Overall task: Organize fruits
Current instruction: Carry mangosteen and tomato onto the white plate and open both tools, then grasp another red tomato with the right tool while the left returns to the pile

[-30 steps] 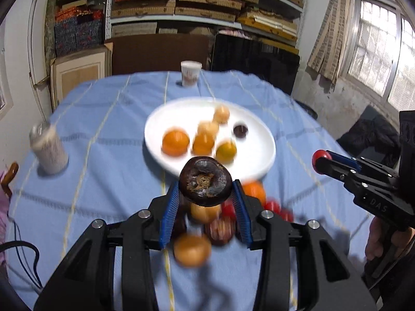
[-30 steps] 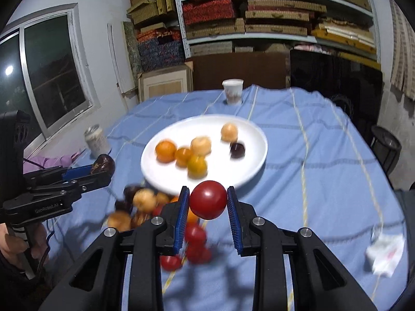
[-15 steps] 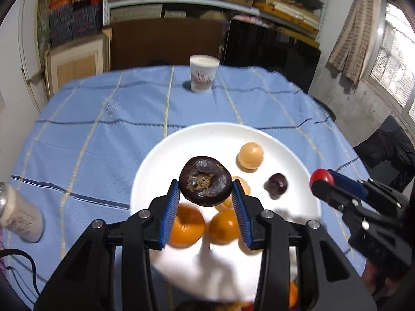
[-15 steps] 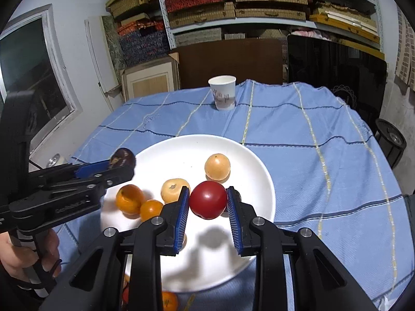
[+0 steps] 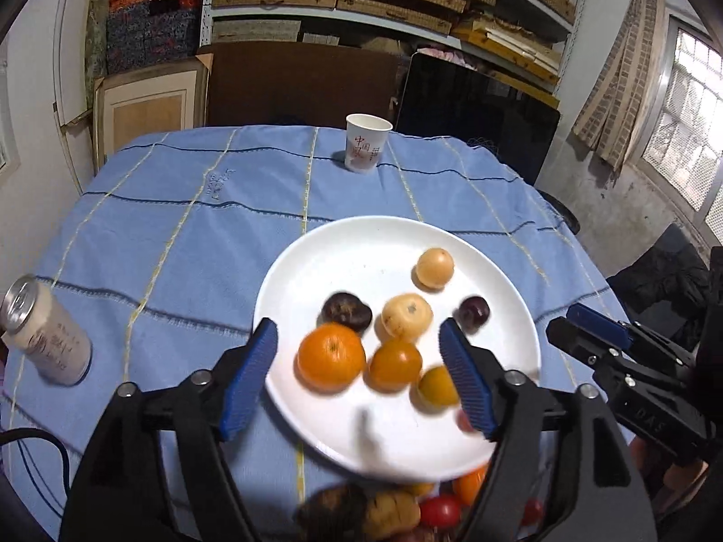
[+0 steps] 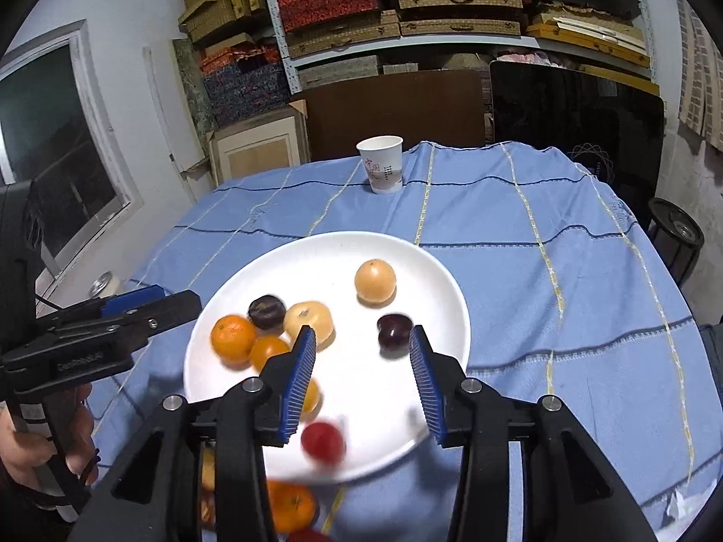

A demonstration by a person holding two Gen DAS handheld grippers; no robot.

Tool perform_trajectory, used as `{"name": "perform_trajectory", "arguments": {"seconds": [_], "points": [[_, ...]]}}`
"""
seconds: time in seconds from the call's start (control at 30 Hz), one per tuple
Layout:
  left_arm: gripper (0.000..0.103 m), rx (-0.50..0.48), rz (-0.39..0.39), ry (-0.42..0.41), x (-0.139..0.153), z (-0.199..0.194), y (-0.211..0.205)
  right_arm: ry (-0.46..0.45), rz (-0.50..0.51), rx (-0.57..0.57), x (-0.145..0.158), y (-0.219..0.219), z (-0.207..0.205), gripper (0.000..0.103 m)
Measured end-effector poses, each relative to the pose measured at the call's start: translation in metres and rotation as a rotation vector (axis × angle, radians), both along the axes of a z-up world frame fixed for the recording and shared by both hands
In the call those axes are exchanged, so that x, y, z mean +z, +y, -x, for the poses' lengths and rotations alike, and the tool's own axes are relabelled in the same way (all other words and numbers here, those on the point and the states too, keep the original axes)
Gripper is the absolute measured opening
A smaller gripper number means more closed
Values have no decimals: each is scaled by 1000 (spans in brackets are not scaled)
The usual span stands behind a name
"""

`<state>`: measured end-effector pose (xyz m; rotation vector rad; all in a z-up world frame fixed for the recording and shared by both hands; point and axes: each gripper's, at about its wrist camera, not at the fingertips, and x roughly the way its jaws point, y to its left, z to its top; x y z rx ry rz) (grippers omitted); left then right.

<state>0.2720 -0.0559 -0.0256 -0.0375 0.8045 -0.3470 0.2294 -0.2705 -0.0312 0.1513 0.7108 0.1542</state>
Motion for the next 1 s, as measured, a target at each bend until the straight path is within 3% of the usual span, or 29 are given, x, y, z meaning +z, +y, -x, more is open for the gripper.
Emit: {"name": "perform_trajectory", "arguments": {"seconds": [0.07,0.2,0.27,0.4,0.47,0.6,1.0], "points": [[83,-14,-9,-10,-1,27,5,5,-8,13,0,1,21,44],[84,-54,-12,-20,-13,82,16,8,-9,36,-9,7,73,51],[91,-46,-19,-29,-23,106,23,16,-6,47,-17,11,94,52],[91,-30,-12,-56,-44,144,37,37,12,56,-43,21,133,55],[91,-5,-53,-84,-56,157,39,36,33,56,-53,25,143,55],[92,-9,-52,-68,-65,164,41,63,39,23,-68,24,149,55],[93,0,-78,-10,-74,157,41,124,24,-8,-70,29,125,55]]}}
